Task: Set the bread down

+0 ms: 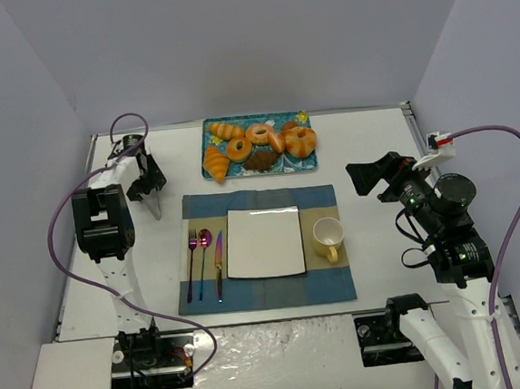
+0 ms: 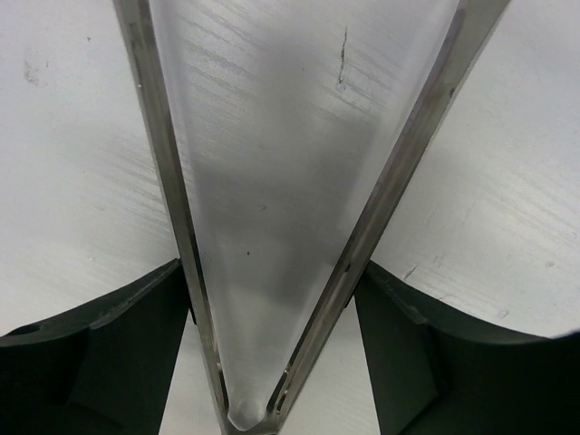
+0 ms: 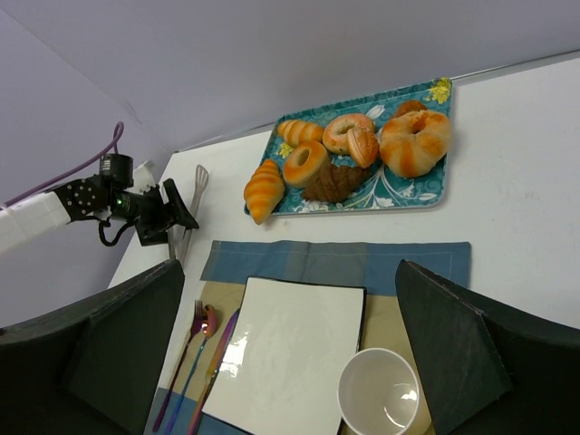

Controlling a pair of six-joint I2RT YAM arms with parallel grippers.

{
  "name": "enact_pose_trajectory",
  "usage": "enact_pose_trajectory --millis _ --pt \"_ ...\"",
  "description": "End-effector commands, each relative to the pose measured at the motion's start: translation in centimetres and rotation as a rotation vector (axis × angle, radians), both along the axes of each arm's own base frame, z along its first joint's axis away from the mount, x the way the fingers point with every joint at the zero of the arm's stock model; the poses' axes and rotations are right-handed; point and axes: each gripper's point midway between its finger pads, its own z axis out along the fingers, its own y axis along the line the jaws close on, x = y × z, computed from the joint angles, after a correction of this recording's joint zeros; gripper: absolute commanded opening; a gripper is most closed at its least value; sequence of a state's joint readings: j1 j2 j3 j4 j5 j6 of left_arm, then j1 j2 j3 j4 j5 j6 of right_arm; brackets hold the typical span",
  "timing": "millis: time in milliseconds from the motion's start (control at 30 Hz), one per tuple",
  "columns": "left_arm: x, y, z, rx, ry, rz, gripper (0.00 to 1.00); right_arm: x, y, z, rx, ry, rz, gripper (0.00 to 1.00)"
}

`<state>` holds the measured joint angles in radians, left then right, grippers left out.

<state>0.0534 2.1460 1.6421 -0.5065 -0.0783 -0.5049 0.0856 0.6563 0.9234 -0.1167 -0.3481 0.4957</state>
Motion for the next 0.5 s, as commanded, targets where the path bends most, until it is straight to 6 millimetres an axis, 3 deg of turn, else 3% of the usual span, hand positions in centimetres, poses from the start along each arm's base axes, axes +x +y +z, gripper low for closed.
enact_pose_trajectory --millis 0,300,467 --pt "0.5 -0.9 0.3 -0.066 -0.026 -0.009 0.65 0.4 0.0 1.6 -0.007 -0.072 0.001 1.0" --pt "1.3 -1.6 2.8 -0.103 -0.104 -0.023 0.61 0.4 0.0 1.4 -0.007 -0.069 0.004 1.0" --pt "1.5 -1.7 5.6 -0.104 -0.162 -0.028 0.6 0.4 0.1 1.5 -0.007 -0.069 0.008 1.0"
